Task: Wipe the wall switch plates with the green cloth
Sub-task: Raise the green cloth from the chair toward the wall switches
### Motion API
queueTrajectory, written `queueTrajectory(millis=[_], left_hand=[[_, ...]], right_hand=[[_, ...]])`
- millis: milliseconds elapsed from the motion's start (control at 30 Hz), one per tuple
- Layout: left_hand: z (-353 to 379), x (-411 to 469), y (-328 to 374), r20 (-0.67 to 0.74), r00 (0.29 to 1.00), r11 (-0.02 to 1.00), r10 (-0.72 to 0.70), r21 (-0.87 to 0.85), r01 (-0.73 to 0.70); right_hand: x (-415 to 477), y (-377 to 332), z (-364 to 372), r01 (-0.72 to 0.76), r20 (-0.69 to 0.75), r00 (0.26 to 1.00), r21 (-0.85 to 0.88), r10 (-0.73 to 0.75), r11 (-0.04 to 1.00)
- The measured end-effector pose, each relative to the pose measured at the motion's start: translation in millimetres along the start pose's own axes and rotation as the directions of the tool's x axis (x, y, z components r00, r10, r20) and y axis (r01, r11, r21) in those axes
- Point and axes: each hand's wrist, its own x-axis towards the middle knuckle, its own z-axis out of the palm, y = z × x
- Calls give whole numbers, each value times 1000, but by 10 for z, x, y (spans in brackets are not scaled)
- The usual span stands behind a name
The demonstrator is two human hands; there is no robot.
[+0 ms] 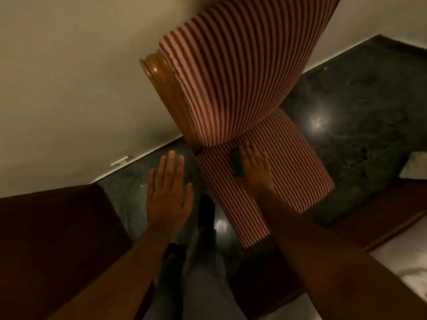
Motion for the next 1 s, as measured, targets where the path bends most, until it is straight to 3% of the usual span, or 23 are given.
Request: queueTrajectory(millis=[167, 367, 667, 833, 1000], left_hand=[[265, 17, 25, 56, 997, 999, -50, -13, 50], [304, -31, 102, 82, 995, 998, -55, -23, 57], [-158, -114, 70, -9, 998, 997, -64, 31, 65], [-844, -144, -40, -134, 985, 993, -109, 25, 113], [-1533, -176, -176, -148, 981, 990, -128, 43, 136]], right_hand=[[163, 110, 272, 40, 96, 994, 72, -47, 997], [244, 200, 285, 81, 9, 996, 198, -84, 977], [-45, -113, -119, 23, -26, 1000, 430, -13, 903], [-465, -505, -607, 178, -189, 977, 439, -104, 881], [-813, -1013, -1311, 376, -444, 876, 382, -189, 844]])
